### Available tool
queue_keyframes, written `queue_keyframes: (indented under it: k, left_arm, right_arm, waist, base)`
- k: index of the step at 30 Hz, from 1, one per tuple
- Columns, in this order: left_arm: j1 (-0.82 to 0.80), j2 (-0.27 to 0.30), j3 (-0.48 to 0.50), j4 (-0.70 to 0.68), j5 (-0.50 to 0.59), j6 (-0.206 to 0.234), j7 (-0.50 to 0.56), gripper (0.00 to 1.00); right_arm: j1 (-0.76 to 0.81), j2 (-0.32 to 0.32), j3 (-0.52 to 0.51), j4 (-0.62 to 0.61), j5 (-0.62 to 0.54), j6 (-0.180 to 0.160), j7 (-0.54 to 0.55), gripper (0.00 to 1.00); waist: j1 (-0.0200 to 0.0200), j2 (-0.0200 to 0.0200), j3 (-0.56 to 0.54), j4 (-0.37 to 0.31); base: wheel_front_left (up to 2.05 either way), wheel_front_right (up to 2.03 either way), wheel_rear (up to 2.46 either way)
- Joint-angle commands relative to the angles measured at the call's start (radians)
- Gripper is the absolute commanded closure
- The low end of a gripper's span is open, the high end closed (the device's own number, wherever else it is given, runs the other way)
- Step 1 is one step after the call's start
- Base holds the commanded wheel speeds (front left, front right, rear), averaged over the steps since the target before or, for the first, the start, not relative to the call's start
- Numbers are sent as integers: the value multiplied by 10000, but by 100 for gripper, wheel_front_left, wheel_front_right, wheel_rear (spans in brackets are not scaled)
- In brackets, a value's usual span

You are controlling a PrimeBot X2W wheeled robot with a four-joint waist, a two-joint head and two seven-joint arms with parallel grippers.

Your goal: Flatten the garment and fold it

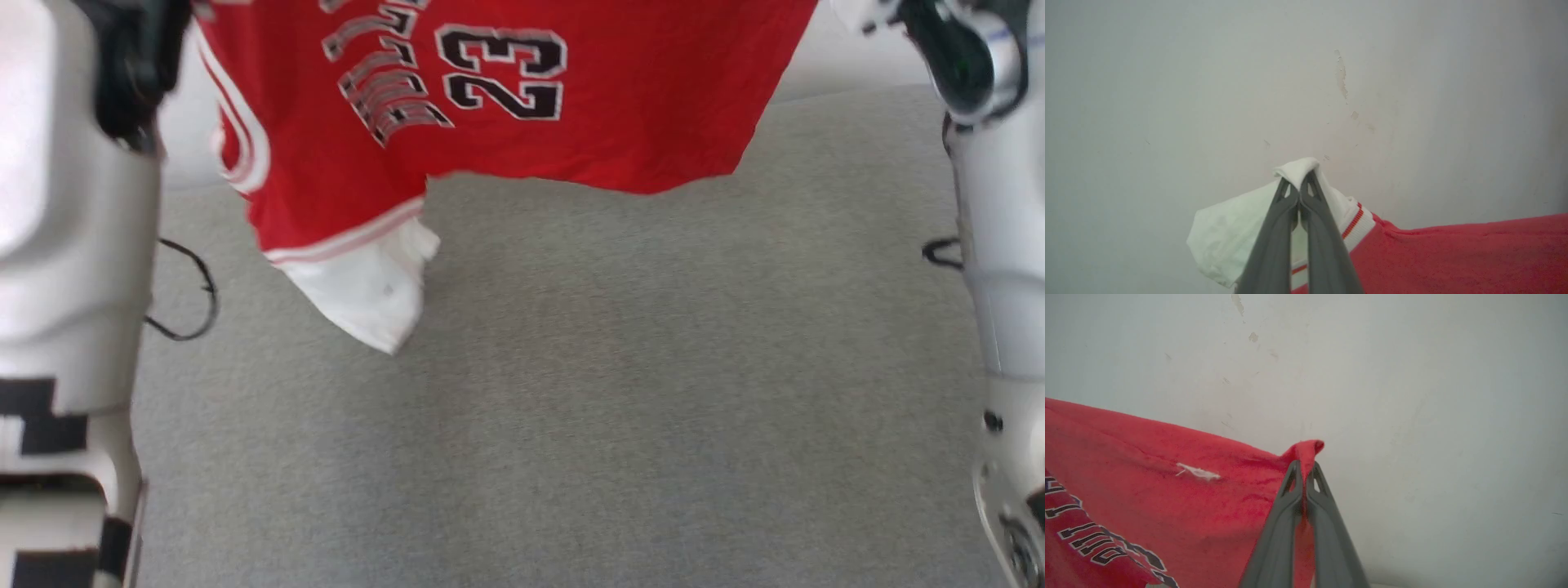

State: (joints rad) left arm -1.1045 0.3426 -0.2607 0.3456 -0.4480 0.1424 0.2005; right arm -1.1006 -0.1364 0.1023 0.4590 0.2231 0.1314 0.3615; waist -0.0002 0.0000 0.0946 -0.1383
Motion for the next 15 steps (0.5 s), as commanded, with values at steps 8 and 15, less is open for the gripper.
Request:
queue_keyframes:
  k: [8, 15]
  left_arm:
    - [-1617, 76, 115, 1648, 233, 184, -404, 100]
    - [-2677, -277, 69, 2116, 201, 300, -482, 100]
  right_arm:
    - [-1719, 480, -165, 2168, -705, -7, -584, 100]
    - [-2769, 655, -683, 3199, -1206, -7, -902, 100]
  waist:
    - [2, 0, 141, -489]
    - [2, 0, 1172, -499]
  base:
    - [0, 0, 0]
    - [0, 0, 0]
